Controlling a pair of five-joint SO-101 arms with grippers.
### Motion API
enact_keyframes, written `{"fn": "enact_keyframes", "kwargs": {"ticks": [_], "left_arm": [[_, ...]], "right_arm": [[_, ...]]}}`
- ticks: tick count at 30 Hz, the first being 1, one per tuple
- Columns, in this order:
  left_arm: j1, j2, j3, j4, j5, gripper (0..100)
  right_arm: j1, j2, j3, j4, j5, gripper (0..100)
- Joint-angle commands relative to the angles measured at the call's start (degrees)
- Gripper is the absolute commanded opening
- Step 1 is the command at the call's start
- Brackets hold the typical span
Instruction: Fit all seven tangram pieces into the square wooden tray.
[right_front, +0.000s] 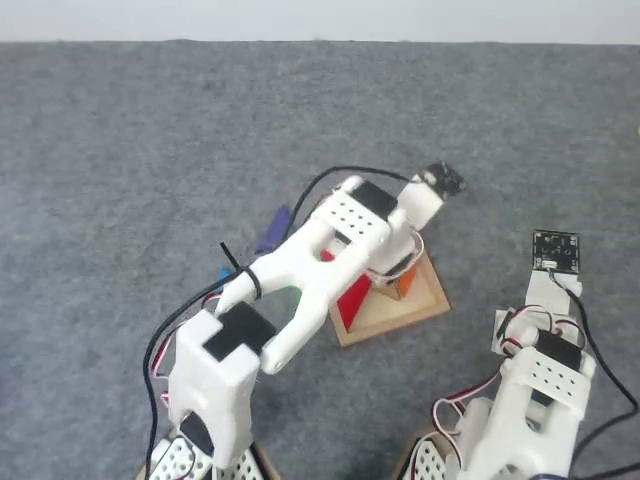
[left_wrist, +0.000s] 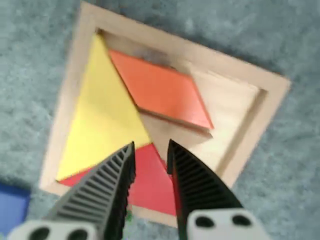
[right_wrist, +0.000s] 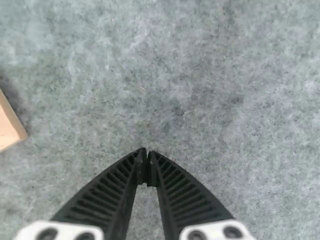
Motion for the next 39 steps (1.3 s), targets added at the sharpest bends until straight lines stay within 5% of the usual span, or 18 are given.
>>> {"fn": "enact_keyframes", "kwargs": {"ticks": [1, 9, 25, 39], "left_arm": [[0.62, -5.27, 4.70, -3.87, -0.26, 10], [-0.26, 1.49, 5.76, -10.11, -0.44, 10], [-1.41, 1.67, -0.75, -6.95, -0.26, 10], [-8.00, -16.09, 4.88, 0.09, -0.35, 10]], "right_arm": [[0.22, -1.71, -2.37, -1.10, -0.70, 0.8], [0.22, -1.71, -2.37, -1.10, -0.70, 0.8], [0.22, -1.71, -2.37, -1.10, -0.70, 0.8], [0.31, -1.71, -2.29, -1.10, -0.70, 0.8]]}}
